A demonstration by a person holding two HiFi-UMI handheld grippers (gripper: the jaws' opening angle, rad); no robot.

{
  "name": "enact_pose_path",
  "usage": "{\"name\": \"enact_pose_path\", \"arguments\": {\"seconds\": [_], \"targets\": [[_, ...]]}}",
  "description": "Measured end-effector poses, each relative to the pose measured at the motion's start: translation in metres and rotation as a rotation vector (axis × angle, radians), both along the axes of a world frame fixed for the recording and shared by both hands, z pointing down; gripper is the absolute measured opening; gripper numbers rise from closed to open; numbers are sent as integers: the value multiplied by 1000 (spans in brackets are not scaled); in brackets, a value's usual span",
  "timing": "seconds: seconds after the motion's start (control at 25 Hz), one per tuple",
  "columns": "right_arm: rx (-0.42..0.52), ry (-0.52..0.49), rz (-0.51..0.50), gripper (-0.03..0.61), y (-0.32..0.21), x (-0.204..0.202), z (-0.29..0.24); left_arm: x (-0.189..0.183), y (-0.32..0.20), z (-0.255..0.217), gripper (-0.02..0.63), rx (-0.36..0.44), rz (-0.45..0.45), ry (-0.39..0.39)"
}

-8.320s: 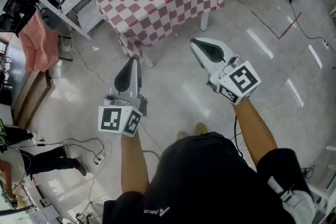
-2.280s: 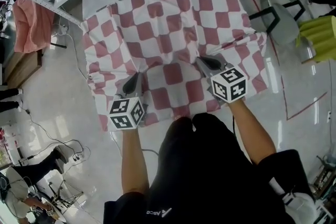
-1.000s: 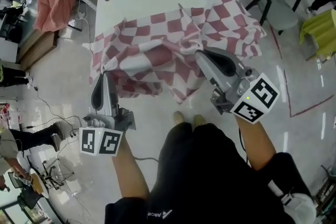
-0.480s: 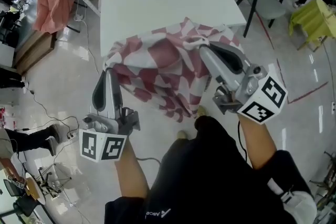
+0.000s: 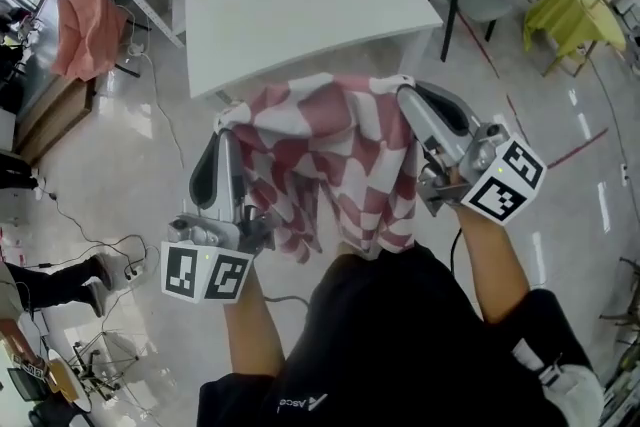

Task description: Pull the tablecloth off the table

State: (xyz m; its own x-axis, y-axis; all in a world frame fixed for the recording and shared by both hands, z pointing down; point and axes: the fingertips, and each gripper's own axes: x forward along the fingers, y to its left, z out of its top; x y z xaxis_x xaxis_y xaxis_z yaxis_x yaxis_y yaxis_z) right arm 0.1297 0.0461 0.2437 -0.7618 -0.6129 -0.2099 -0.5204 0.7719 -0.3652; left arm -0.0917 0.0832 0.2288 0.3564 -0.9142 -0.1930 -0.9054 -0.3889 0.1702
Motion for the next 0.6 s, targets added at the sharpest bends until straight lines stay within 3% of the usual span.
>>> {"name": "enact_pose_path", "arguments": {"seconds": [0.16, 0.32, 0.6], "targets": [[22, 23, -6, 5, 50, 3, -12, -2, 49, -12, 11, -8, -16, 26], [53, 49, -22, 5, 47, 5, -17, -4, 50, -18, 11, 2, -40, 69], [101, 93, -9, 5, 44, 54, -9, 34, 46, -6, 11, 1, -79, 110]]}}
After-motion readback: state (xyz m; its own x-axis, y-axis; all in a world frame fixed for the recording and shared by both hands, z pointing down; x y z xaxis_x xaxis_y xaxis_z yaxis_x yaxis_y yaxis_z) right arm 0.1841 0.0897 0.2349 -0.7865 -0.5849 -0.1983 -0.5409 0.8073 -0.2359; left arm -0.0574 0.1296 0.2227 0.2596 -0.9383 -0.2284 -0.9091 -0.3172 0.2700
